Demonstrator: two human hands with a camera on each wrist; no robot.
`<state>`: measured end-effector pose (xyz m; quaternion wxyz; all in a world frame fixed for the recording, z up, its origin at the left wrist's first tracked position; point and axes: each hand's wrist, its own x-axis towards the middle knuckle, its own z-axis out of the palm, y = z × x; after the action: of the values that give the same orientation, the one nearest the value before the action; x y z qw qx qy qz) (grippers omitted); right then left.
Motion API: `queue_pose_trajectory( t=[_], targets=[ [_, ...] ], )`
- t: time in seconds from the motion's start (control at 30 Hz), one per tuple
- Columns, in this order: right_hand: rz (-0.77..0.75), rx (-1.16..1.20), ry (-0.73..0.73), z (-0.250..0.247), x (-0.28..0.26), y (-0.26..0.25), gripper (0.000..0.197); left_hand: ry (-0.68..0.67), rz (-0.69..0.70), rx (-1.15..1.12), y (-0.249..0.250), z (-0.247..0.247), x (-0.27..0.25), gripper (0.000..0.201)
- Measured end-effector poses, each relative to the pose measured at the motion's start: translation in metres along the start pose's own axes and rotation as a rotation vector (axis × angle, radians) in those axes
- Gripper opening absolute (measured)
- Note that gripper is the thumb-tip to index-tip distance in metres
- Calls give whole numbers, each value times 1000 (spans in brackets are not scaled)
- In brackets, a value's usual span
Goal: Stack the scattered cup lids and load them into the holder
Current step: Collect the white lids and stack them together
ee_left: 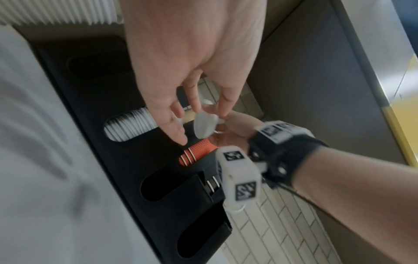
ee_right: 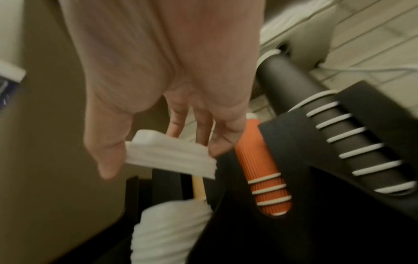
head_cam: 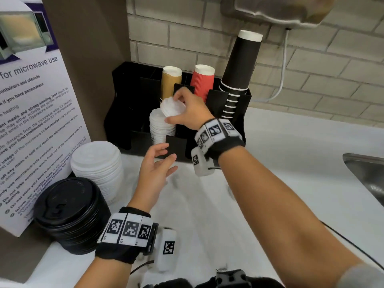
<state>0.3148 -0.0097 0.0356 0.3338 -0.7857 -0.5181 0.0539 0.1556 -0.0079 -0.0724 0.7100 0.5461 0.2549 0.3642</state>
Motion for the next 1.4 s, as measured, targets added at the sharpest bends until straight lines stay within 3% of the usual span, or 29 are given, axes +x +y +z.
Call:
queue_pose_trajectory(
  t=[0.17,0.37,0.5,0.7,0.83,0.9,1.0,1.07,1.13,1.2,1.27,1.33,1.4],
  targets=[
    [-14,-127,-80,28,39,1,61,-39,-12,35,0,-4,1,25],
    [-53,-392,-222,40,50,8,58,-34,9,74,3,-13,3,23],
    [-96,-452,-189,43,42,12,68,-44,5,79,1,-12,3,23],
    [-140,-508,-125,48,36,10,56,-46,-4,77,0,-9,2,23],
    [-145,-512,-123,42,29,5,63,-41,-9,94,1,-8,-1,23],
    [-124,-364,-23,28,19,2,65,-47,-11,100,1,-9,-1,22],
    [-63,-46,268,-3,-12,6,47,-51,-26,120,1,-9,-2,21],
    [54,103,417,-27,-40,19,33,-49,-24,137,1,-9,-2,21],
    [246,127,443,-48,-70,39,26,-51,-23,152,0,-9,-2,22],
    [473,2,298,-63,-100,64,29,-55,-20,158,-1,-7,-2,22],
    [679,-144,43,-66,-126,84,43,-59,-24,152,-2,-5,-2,23],
    [804,-245,-208,-60,-143,97,64,-75,-19,144,-3,-2,-4,23],
    [863,-255,-352,-51,-152,104,78,-95,-17,141,-4,2,-6,24]
  ],
)
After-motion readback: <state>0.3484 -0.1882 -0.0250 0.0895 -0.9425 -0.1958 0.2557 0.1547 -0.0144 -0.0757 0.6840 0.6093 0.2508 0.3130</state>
